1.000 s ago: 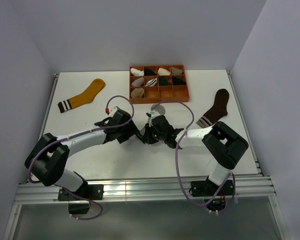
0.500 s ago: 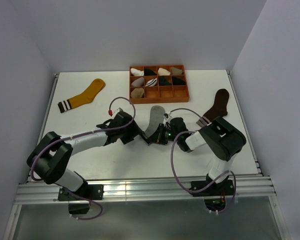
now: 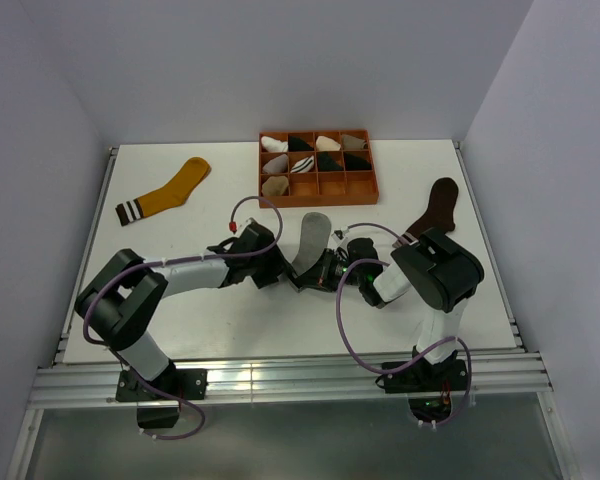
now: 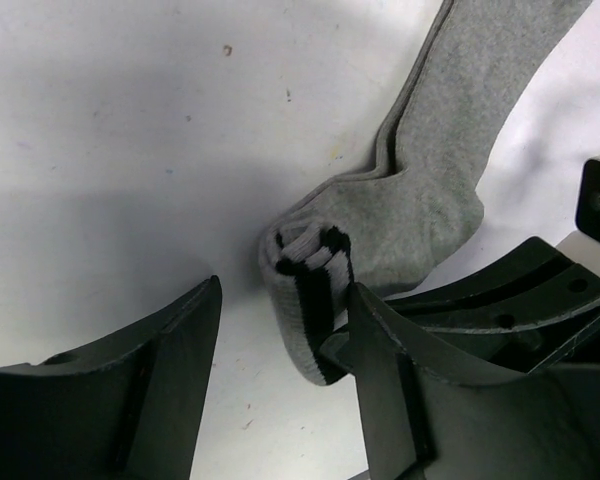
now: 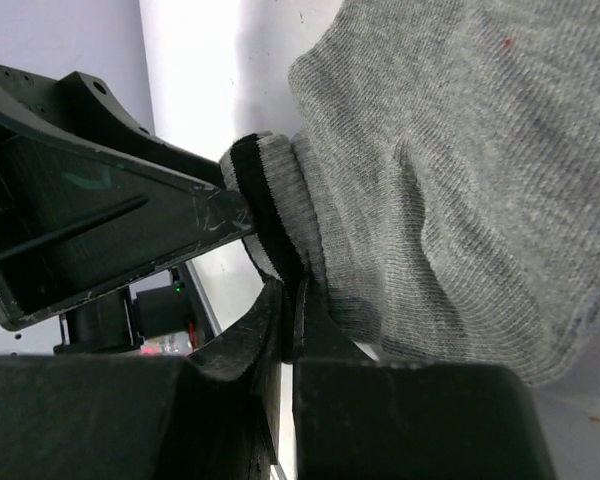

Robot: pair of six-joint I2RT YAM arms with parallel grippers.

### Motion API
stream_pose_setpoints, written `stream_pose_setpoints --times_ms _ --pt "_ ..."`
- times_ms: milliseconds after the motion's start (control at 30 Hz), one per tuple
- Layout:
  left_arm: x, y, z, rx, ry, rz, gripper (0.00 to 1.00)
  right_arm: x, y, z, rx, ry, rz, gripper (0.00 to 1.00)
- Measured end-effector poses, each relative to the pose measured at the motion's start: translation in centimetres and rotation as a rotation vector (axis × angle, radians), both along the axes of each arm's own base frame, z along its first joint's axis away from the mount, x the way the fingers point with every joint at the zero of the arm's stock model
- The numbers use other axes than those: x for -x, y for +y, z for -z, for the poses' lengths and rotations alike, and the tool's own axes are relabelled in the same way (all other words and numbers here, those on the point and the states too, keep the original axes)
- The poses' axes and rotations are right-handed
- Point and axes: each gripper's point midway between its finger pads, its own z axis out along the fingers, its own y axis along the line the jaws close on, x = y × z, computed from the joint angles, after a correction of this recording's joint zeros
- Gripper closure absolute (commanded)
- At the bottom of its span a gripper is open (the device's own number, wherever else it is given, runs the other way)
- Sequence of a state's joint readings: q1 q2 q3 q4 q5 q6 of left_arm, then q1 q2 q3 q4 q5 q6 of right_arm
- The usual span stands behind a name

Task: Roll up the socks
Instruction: Roll the sock at the center of the board.

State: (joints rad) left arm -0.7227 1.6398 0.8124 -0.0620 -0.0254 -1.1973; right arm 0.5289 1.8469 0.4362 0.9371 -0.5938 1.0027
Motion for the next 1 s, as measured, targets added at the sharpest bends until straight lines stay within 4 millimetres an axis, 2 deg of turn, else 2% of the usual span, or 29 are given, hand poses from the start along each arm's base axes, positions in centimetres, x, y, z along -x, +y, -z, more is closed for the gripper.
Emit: stream_pose_setpoints --times_ms 167,300,367,400,433,500,567,767,1000 --pt "-0.4 -0.4 0.3 -0.002 -0.001 0.002 0.52 0.0 0.0 0.0 -0.005 0.005 -0.002 1.00" --pt "-0.7 -0.7 0.6 -0.004 0.002 0.004 0.67 0.0 0.0 0.0 -0.004 0.006 -0.002 1.00" --pt "-0.8 -0.9 0.8 -0.005 0.005 0.006 0.78 0.0 0.0 0.0 0.000 0.007 -0.006 0.96" --pt "-0.9 -1.0 0.7 -0.005 0.005 0.008 0.86 -0.1 0.0 0.1 0.004 0.006 -0.010 0.93" --pt "-1.0 -1.1 0.7 -0.005 0.004 0.012 0.90 -0.1 0.0 0.0 0.010 0.005 -0.013 0.86" --pt "-1.0 -1.3 0.5 -0.010 0.005 0.018 0.98 -0.1 -0.1 -0.1 0.023 -0.007 -0.017 0.79" --pt "-1.0 -1.4 0.4 -0.022 0.002 0.030 1.00 -0.1 -0.4 -0.3 0.047 -0.023 -0.022 0.70" --pt "-0.9 -1.1 0.3 -0.099 0.011 0.056 1.00 0.9 -1.4 -1.4 0.236 -0.149 -0.034 0.57" --pt "-0.9 -0.5 0.3 -0.175 0.018 0.078 0.99 3.0 0.5 -5.0 0.483 -0.506 -0.076 0.52"
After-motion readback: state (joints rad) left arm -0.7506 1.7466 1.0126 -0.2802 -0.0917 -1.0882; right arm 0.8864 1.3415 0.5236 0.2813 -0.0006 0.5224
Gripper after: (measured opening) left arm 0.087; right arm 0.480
